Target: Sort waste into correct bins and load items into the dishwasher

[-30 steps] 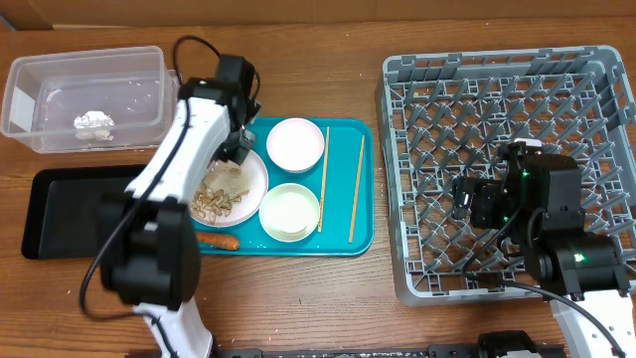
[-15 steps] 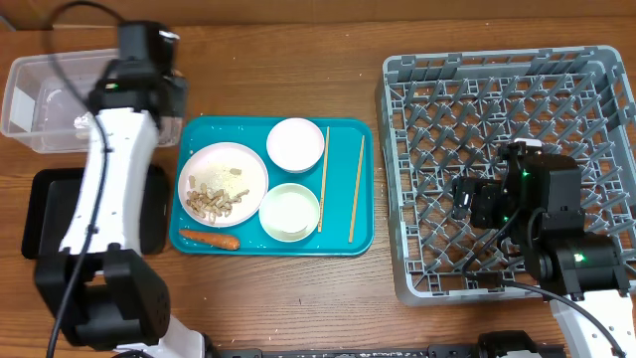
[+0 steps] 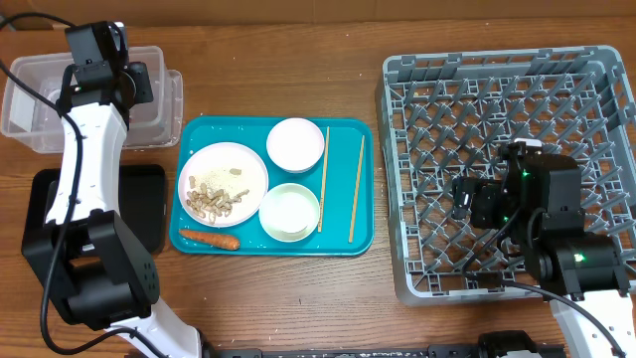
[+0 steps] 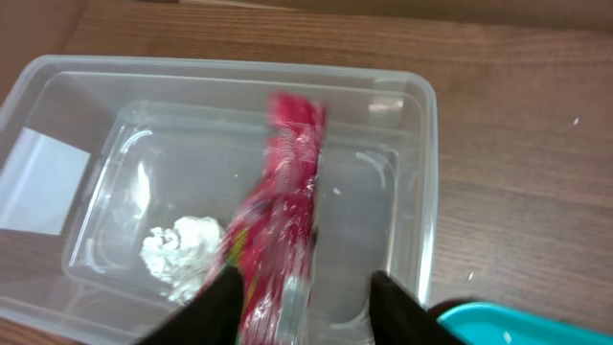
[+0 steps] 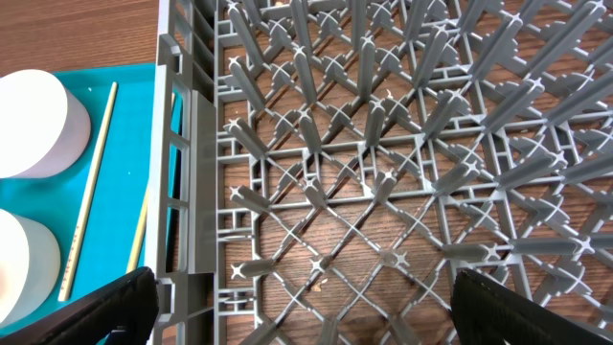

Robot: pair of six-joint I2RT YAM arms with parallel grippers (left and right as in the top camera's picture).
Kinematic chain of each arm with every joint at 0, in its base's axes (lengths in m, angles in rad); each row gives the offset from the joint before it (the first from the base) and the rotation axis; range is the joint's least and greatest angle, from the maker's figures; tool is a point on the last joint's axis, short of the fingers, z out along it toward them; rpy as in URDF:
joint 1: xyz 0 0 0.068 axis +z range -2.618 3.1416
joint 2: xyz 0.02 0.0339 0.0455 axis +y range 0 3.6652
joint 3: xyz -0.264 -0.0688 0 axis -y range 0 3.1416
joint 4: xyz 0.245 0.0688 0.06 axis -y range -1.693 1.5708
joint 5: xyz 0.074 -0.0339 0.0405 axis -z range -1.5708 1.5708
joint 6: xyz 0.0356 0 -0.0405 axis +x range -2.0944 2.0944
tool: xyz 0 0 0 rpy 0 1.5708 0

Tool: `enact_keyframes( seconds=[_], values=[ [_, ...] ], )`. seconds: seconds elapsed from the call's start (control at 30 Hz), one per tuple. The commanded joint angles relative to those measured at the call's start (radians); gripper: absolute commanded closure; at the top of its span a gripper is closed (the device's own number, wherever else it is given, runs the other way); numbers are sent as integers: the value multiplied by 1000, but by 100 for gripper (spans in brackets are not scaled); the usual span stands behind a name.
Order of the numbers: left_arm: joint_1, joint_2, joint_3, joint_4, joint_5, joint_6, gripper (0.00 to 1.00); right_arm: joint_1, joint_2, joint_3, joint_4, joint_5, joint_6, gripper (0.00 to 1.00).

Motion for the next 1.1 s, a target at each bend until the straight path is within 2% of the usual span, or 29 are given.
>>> enact_keyframes(
  seconds=[0.0, 0.1, 0.2, 0.43, 0.63, 0.83, 1.07],
  values=[
    [-1, -16, 14, 4, 21, -16, 50, -6, -2, 32, 3, 3, 5, 0],
    [-13, -51, 15, -57, 43, -16, 48, -6, -2, 32, 3, 2, 5, 0],
    [-41, -100, 15, -189, 96, -45, 46, -6, -2, 32, 5, 3, 4, 0],
    [-158, -148, 14, -535, 410, -53, 43, -6, -2, 32, 5, 3, 4, 0],
    [-297, -143, -10, -773, 438, -77, 42, -6, -2, 32, 5, 3, 4, 0],
    [-413, -143, -87, -816, 437, -93, 43, -6, -2, 32, 5, 3, 5, 0],
    [-500, -143, -252, -678, 436, -134, 42, -6, -2, 32, 5, 2, 5, 0]
  ],
)
